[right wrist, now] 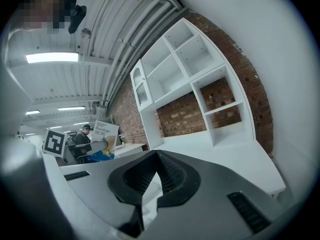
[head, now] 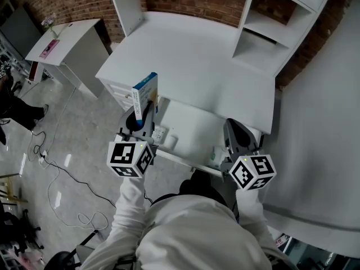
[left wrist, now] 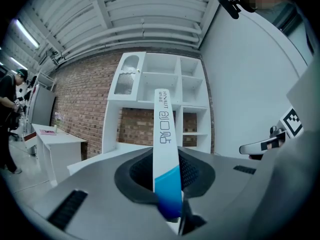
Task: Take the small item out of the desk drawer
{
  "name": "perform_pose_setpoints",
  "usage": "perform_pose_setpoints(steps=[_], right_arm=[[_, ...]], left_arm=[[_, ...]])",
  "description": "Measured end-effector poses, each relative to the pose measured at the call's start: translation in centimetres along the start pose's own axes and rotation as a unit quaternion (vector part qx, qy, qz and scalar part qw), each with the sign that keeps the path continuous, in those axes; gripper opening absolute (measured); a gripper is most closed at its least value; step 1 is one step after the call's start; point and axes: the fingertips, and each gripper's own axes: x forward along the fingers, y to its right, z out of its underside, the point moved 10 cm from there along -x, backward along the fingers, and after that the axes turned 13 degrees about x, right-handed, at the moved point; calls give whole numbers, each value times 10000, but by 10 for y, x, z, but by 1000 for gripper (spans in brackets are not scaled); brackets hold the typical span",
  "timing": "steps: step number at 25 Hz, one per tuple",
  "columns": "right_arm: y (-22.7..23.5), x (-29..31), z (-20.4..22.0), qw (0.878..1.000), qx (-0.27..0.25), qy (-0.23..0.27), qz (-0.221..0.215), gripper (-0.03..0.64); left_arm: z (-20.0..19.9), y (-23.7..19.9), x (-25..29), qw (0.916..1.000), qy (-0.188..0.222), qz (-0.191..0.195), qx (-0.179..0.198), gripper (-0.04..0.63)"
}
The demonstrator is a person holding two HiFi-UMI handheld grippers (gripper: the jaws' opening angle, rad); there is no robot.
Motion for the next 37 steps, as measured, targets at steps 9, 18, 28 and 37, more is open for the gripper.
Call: perform_pose_setpoints(steps=[9, 18, 28, 37], right_arm=[[-4, -3, 1, 9998, -168, 50, -1, 28], [-6, -6, 1, 9992, -403, 22, 37, 28], [-10, 1, 1, 9990, -446, 16, 53, 28], [-12, 5, 0, 9989, -471, 5, 83, 28]], left_arm=[[-2, -5, -13, 9998, 121, -154, -2, 72], [-6, -7, -17, 9996, 196, -202, -38, 72], [-5, -16, -18, 9993, 241, -256, -109, 72], [-3, -20, -15, 9993, 238, -248, -152, 72]])
